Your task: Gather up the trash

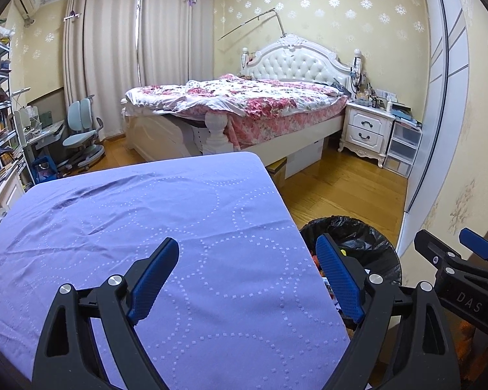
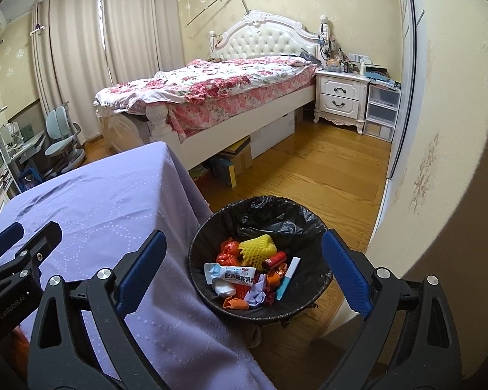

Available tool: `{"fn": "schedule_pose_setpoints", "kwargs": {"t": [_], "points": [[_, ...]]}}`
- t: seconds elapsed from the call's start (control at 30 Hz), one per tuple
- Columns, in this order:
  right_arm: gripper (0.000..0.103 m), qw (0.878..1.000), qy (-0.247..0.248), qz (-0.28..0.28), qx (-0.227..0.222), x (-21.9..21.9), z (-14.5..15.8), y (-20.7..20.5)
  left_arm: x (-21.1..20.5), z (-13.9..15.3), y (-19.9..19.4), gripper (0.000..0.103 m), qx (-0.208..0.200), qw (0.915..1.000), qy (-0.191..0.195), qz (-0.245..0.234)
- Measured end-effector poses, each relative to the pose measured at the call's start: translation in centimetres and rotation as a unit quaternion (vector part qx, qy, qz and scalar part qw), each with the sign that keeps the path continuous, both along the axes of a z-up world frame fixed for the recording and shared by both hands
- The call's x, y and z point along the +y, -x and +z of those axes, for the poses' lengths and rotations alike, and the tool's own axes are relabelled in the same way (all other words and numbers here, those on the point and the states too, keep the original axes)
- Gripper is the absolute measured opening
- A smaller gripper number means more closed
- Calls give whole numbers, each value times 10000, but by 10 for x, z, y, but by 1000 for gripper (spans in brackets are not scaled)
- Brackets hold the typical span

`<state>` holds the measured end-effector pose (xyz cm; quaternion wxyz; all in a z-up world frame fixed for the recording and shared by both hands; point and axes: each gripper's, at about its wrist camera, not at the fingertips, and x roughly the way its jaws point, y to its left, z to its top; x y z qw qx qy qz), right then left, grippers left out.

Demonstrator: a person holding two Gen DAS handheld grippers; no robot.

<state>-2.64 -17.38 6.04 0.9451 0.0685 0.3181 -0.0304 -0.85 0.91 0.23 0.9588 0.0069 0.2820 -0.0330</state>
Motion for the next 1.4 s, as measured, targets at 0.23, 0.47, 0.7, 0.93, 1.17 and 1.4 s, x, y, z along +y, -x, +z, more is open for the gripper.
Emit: {"fn": "schedule_pose_setpoints", "kwargs": {"t": [0.23, 0.47, 0.7, 0.93, 1.17, 1.4], "points": [[94, 9999, 48, 112, -83, 7, 7, 13, 5, 1, 8, 86, -49, 10000, 44, 35], [94, 9999, 58, 92, -100, 9, 9, 17, 4, 2, 13, 86, -100, 9999, 24, 6], [94, 9999, 51, 72, -106, 9, 11, 24, 4, 2, 14, 86, -79, 10000, 41, 12], [94, 9999, 65, 82, -99, 8, 12, 25, 3, 1, 15, 87, -84, 10000, 43, 16], [94, 9999, 60, 61, -73, 6, 11, 25, 2, 0, 15, 87, -63, 10000, 53, 15], [94, 9999, 65, 75, -87, 5, 13, 26, 2, 0, 15, 87, -65, 10000, 53, 16]]}}
